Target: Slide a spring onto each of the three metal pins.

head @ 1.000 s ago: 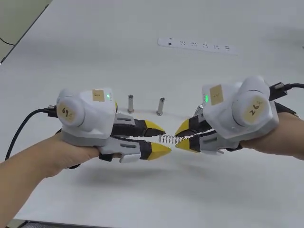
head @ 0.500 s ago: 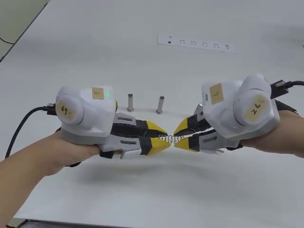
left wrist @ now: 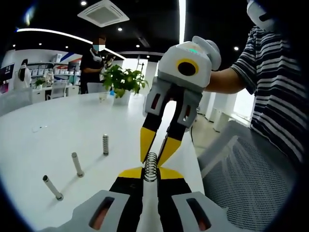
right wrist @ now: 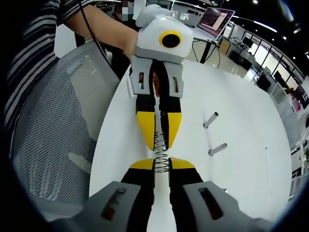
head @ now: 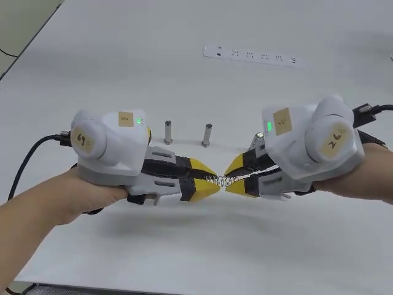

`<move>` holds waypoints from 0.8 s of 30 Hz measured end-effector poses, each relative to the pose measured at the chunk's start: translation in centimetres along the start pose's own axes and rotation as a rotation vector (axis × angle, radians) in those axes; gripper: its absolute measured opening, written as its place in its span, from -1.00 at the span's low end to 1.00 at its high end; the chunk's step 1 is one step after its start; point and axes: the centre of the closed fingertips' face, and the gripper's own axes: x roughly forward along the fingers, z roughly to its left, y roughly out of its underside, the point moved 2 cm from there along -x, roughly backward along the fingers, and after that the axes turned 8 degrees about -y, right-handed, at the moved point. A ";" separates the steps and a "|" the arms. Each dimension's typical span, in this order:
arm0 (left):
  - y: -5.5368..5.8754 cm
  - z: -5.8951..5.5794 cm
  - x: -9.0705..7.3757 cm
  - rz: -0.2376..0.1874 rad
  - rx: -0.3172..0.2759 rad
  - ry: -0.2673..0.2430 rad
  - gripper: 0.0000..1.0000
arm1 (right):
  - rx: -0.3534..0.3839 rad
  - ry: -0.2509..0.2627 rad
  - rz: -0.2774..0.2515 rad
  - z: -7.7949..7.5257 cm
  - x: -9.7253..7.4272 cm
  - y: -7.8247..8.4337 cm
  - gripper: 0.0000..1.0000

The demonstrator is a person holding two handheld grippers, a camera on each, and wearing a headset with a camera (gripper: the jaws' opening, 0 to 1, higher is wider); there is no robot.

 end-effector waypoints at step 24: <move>0.5 -0.5 -0.2 0.034 -0.005 0.036 -0.97 | 0.006 -0.013 -0.010 0.8 0.0 1.2 -0.85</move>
